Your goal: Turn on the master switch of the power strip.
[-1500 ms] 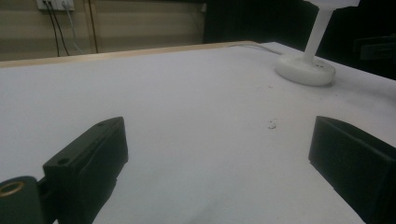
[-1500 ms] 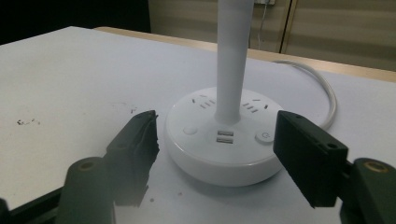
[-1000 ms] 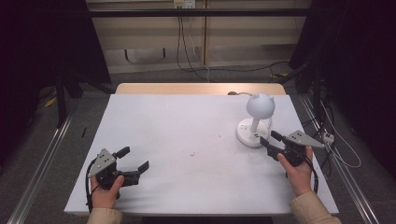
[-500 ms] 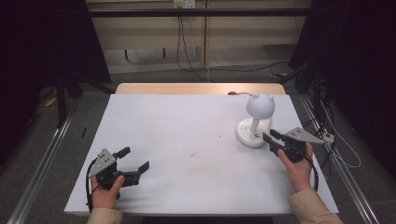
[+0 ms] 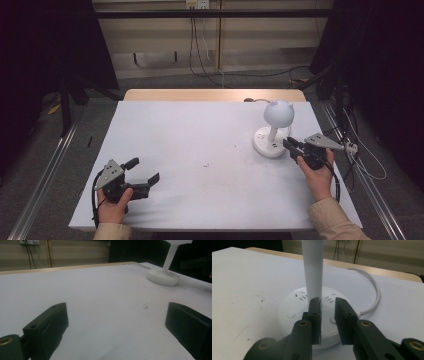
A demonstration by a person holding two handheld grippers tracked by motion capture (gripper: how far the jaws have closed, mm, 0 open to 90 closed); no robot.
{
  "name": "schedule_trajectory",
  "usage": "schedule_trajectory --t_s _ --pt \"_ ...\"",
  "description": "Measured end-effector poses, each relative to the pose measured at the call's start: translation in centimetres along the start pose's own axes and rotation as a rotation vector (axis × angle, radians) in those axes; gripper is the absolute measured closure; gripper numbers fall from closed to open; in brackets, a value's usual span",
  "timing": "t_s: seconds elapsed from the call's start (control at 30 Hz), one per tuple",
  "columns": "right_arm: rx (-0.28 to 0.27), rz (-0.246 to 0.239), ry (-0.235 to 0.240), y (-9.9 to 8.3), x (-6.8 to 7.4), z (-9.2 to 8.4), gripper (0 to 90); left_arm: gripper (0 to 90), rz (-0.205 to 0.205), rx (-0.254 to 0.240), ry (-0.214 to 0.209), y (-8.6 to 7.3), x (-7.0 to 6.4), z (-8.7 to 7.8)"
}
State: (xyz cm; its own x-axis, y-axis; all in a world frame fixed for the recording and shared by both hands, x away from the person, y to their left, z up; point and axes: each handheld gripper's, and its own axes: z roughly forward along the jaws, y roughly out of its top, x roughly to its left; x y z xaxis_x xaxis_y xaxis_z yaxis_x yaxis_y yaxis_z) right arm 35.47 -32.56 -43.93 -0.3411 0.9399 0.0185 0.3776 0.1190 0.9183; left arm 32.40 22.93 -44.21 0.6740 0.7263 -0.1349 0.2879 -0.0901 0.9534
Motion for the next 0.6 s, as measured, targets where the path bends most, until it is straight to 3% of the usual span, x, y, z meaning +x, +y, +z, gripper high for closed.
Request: schedule_trajectory --t_s 0.6 --pt "0.018 0.009 -0.009 0.17 -0.51 0.78 83.4 4.5 0.004 0.003 -0.002 -0.01 0.02 0.01"
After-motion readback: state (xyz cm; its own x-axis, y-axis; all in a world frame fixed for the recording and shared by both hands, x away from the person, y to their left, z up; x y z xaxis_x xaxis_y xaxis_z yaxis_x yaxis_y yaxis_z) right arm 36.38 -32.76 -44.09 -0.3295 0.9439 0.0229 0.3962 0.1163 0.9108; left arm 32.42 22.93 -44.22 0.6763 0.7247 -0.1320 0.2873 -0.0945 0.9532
